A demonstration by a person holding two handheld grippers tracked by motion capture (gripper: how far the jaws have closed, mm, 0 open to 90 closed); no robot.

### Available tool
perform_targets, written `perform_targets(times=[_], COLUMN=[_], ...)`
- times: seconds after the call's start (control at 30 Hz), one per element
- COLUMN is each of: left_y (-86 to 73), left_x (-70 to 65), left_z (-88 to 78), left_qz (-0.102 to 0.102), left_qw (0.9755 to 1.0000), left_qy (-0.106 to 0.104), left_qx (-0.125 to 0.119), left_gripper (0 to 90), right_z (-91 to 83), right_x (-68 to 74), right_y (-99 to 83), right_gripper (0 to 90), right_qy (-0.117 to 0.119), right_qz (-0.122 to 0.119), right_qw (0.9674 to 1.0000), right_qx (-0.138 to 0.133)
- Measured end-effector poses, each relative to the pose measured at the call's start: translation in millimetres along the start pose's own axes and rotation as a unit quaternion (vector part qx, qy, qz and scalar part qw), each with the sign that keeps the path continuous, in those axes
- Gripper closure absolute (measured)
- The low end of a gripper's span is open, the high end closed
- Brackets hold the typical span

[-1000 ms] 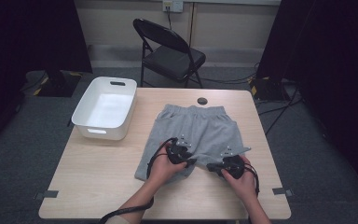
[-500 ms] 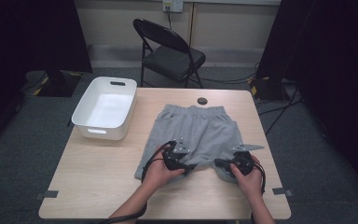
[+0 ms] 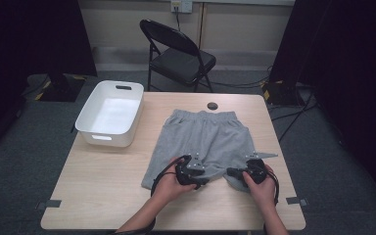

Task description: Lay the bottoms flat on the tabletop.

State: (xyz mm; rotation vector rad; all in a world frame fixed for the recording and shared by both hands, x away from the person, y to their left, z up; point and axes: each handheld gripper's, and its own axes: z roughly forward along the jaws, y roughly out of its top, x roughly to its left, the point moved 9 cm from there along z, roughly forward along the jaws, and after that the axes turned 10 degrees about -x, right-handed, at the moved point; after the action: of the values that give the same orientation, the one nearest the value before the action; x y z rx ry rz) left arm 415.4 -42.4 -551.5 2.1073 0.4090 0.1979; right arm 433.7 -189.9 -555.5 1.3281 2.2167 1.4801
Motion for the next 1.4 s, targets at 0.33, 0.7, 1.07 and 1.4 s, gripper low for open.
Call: perform_targets(times=[0.33, 0.7, 1.07, 1.4], left_y=[6.7, -1.5, 4.7, 4.8], left_x=[13.9, 26.2, 14.4, 9.7], left_z=[-6.7, -2.7, -7.2, -10.9], left_qz=[-0.092, -0.110, -0.073, -0.075], left_qw=[0.9956, 0.9933, 0.9969, 0.9969], left_qy=[0.001, 0.033, 0.026, 0.017], left_qx=[-0.016, -0.013, -0.008, -0.018], left_gripper=[88.4, 82.5, 67.7, 72.1], right_z=[-0.5, -5.9, -12.1, -10.9], right_x=[0.1, -2.0, -16.2, -16.4], right_y=[-0.4, 3.7, 5.6, 3.5], right_gripper=[88.5, 65.8, 57.4, 57.5], right_qy=[-0.001, -0.010, -0.046, -0.048], right_qz=[-0.006, -0.013, -0.022, -0.026], right_qw=[1.0000, 0.9999, 0.9985, 0.9984], right_qx=[0.002, -0.004, -0.018, -0.012])
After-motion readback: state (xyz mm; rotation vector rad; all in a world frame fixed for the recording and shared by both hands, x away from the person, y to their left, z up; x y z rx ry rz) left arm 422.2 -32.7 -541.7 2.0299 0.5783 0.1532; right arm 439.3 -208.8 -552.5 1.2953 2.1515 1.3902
